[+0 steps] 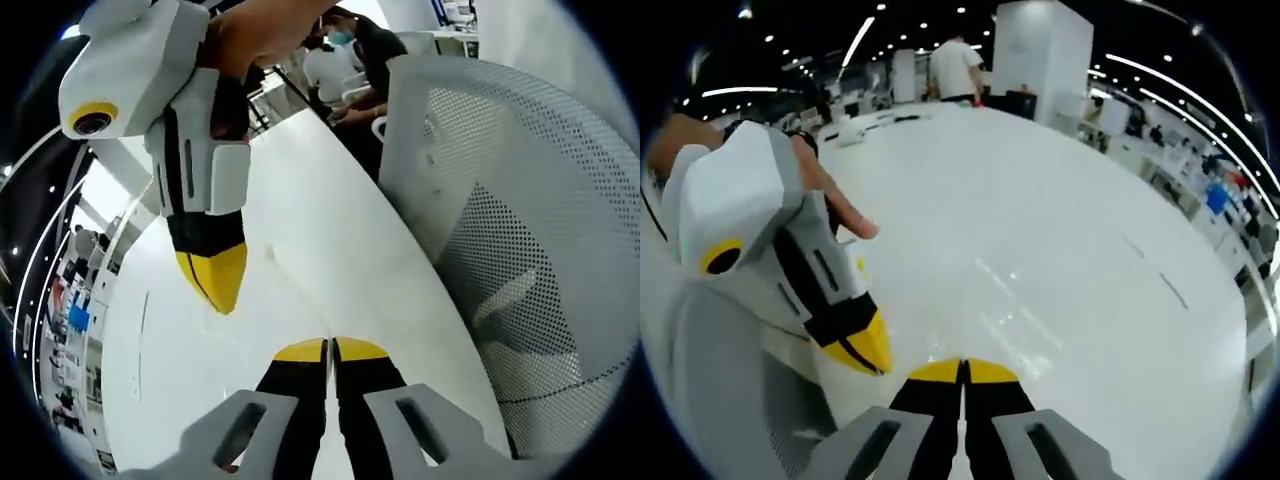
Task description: Open the resealable bag by pulling the two sides of the seal apart until the entire bag opening is separated and visibly accessible.
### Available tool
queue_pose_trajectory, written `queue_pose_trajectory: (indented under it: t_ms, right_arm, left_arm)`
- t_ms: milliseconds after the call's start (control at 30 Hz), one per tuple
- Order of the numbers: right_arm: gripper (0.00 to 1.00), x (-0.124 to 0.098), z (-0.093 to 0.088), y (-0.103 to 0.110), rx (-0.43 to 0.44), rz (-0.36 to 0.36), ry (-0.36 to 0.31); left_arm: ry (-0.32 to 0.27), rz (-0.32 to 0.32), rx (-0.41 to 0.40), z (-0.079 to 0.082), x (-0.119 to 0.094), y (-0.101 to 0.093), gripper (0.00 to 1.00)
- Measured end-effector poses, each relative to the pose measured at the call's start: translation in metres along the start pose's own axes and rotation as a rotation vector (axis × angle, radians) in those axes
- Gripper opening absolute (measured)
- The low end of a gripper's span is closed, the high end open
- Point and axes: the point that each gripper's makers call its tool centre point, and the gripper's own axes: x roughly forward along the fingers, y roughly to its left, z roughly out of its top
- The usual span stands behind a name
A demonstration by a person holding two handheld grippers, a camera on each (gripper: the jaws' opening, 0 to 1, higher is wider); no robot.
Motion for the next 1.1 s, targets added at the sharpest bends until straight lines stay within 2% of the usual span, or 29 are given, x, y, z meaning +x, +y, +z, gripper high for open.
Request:
queue_pose_trajectory:
  t_ms: [467, 800, 1100]
  right_arm:
    - [0.0, -0.022, 0.024, -0.016, -0.033, -0.144, -0.123]
    - [0.0, -0.03, 0.024, -0.024, -0.018, -0.176, -0.14]
    - [0.0, -0.025, 0.024, -0.021, -0.005, -0.169, -0.141]
  left_arm:
    - [0.003, 0.013, -0.042, 0.004, -0.002, 0.012, 0.0]
    - [0.009, 0.004, -0.038, 0.008, 0.0, 0.012, 0.0]
    - [0.051, 0.042, -0.008, -0.002, 0.002, 0.019, 0.0]
